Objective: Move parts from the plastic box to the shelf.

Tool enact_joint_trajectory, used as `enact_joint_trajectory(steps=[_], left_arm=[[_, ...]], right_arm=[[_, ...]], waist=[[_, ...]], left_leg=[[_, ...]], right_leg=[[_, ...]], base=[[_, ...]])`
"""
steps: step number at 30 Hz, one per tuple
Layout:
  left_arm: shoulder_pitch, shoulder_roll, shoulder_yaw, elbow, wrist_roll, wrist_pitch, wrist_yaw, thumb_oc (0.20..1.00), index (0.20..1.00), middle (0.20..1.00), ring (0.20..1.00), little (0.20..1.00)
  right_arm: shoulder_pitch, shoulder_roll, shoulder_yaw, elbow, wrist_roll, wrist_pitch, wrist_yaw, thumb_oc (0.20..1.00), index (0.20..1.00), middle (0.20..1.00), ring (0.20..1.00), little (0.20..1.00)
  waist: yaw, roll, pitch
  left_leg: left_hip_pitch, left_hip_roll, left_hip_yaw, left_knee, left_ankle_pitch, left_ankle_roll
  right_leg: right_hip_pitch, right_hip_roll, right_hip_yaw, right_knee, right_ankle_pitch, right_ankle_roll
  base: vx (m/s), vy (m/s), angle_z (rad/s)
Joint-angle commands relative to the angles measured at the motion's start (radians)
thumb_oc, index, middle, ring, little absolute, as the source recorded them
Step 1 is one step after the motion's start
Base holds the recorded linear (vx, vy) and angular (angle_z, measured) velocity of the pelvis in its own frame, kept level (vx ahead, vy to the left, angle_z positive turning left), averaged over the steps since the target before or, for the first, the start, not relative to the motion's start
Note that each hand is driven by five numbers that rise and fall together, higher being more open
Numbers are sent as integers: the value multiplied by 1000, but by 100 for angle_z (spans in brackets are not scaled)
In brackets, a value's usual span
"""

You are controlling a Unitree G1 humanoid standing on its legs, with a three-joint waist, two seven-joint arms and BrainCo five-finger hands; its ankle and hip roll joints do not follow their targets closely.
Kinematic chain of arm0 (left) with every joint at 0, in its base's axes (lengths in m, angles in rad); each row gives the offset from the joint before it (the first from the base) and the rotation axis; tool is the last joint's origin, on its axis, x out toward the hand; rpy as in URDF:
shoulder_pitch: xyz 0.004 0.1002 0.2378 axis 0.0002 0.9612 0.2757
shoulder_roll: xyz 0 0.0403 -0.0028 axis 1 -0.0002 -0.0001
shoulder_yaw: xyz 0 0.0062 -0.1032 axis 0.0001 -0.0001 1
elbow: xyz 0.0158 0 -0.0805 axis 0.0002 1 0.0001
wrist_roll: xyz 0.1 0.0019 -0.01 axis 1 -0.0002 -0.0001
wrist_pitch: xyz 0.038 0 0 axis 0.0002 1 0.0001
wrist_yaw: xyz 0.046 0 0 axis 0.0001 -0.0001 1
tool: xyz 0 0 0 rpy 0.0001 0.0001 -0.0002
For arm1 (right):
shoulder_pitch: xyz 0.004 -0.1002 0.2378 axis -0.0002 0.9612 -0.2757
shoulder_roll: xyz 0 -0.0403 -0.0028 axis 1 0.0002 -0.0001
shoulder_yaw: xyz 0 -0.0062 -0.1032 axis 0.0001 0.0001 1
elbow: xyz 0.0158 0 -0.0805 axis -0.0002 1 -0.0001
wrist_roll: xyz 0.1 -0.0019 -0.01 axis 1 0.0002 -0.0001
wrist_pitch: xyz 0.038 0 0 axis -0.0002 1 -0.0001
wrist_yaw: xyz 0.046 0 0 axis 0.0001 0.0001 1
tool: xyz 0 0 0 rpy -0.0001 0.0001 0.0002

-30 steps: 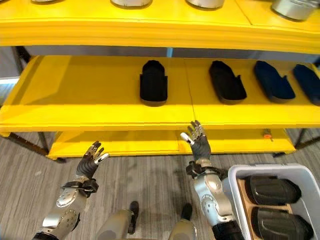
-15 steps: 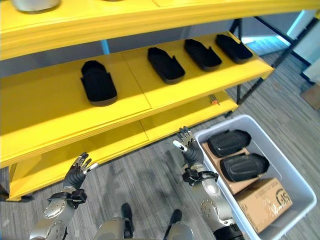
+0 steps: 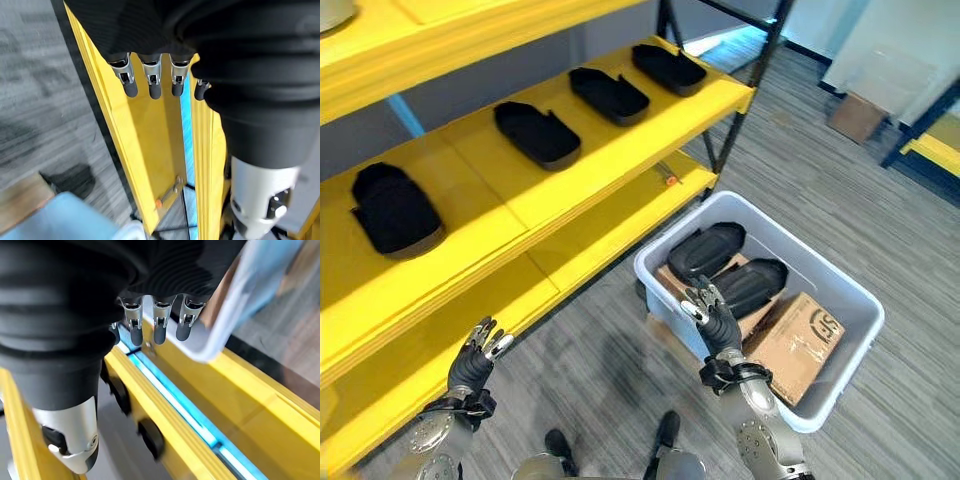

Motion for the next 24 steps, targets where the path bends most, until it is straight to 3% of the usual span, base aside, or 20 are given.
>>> enact_joint_trajectory(steps=[1, 6, 9, 10, 11, 13, 14, 15, 16, 17, 19, 20, 24], left_arm=[[-12, 16, 0, -27, 16, -31, -27, 1000, 1000, 1000, 1000, 1000], [-42, 9, -16, -16, 31, -33, -27, 1000, 1000, 1000, 1000, 1000], [-53, 4, -13, -11, 33, -37, -26, 1000, 1000, 1000, 1000, 1000], [-56, -5, -3, -11, 19, -49, -16, 1000, 1000, 1000, 1000, 1000], [-49, -12, 6, -14, 8, -55, -11, 1000, 1000, 1000, 1000, 1000], [-28, -15, 14, -22, 1, -57, -14, 1000, 1000, 1000, 1000, 1000], [-28, -14, 14, -23, 1, -57, -14, 1000, 1000, 1000, 1000, 1000], [-3, -2, 22, -36, -3, -55, -18, 1000, 1000, 1000, 1000, 1000], [-3, -2, 22, -36, -3, -55, -18, 1000, 1000, 1000, 1000, 1000], [-5, 0, 17, -27, -1, -55, -12, 1000, 1000, 1000, 1000, 1000], [-2, 0, 23, -22, 3, -59, -6, 1000, 1000, 1000, 1000, 1000], [1, -10, 42, -29, -24, -71, -7, 1000, 1000, 1000, 1000, 1000], [0, -12, 66, -50, -31, -86, 0, 1000, 1000, 1000, 1000, 1000]], right_arm=[[2, -3, -65, -74, 27, -54, 18, 1000, 1000, 1000, 1000, 1000], [73, -2, -120, -63, 19, -69, 14, 1000, 1000, 1000, 1000, 1000], [87, -5, -131, -60, 11, -71, 13, 1000, 1000, 1000, 1000, 1000], [84, -14, -120, -45, 4, -69, 16, 1000, 1000, 1000, 1000, 1000], [83, -17, -115, -37, 1, -65, 23, 1000, 1000, 1000, 1000, 1000], [88, -16, -113, -30, -2, -59, 34, 1000, 1000, 1000, 1000, 1000], [88, -15, -113, -29, -2, -60, 34, 1000, 1000, 1000, 1000, 1000], [108, -22, -124, -39, 0, -60, 38, 1000, 1000, 1000, 1000, 1000], [108, -22, -124, -40, 0, -60, 38, 1000, 1000, 1000, 1000, 1000], [102, -29, -125, -29, -13, -65, 32, 1000, 1000, 1000, 1000, 1000], [95, -29, -119, -23, -22, -66, 35, 1000, 1000, 1000, 1000, 1000], [88, -29, -120, -23, -26, -68, 37, 1000, 1000, 1000, 1000, 1000], [91, -7, -103, -27, -35, -60, 52, 1000, 1000, 1000, 1000, 1000]], waist=[[-16, -2, 11], [-55, 8, 16], [-55, 2, 26], [-28, -13, 50], [-2, -21, 59], [30, -46, 71], [29, -45, 70], [35, -52, 75], [35, -52, 75], [52, -38, 89], [73, -29, 92], [87, -18, 85], [102, -7, 57]], left_leg=[[-4, 66, -81, -10, 42, -54], [3, 124, -114, 21, 102, -79], [-21, 135, -159, 98, 98, -76], [-78, 91, -301, 223, 75, -40], [-112, 17, -388, 254, 41, -17], [-225, -82, -475, 262, 8, 20], [-226, -83, -476, 265, 6, 20], [-281, -58, -492, 194, 55, 10], [-280, -59, -492, 192, 56, 10], [-327, -57, -525, 62, 138, -11], [-330, -66, -586, -34, 176, -27], [-337, -52, -644, -79, 201, -49], [-277, -38, -699, -74, 205, -52]], right_leg=[[48, 3, 22, 38, -159, 63], [47, 71, 80, 77, -219, 8], [51, 89, 101, 88, -239, -13], [59, 96, 136, 112, -259, -30], [63, 95, 163, 120, -266, -33], [66, 86, 185, 122, -260, -31], [66, 85, 185, 123, -260, -30], [84, 93, 201, 108, -265, -21], [84, 93, 200, 108, -265, -21], [107, 100, 213, 100, -270, -14], [122, 114, 250, 100, -283, -14], [137, 123, 305, 111, -310, -11], [174, 116, 384, 106, -327, -2]], base=[[12, -144, -17], [36, -215, -14], [45, -205, -26], [104, -210, -47], [69, -139, -58], [73, -67, -102], [200, -70, -81], [135, -30, -49], [288, 53, -41], [226, 116, -45], [327, 184, -54], [359, 248, -108], [295, 268, -126]])
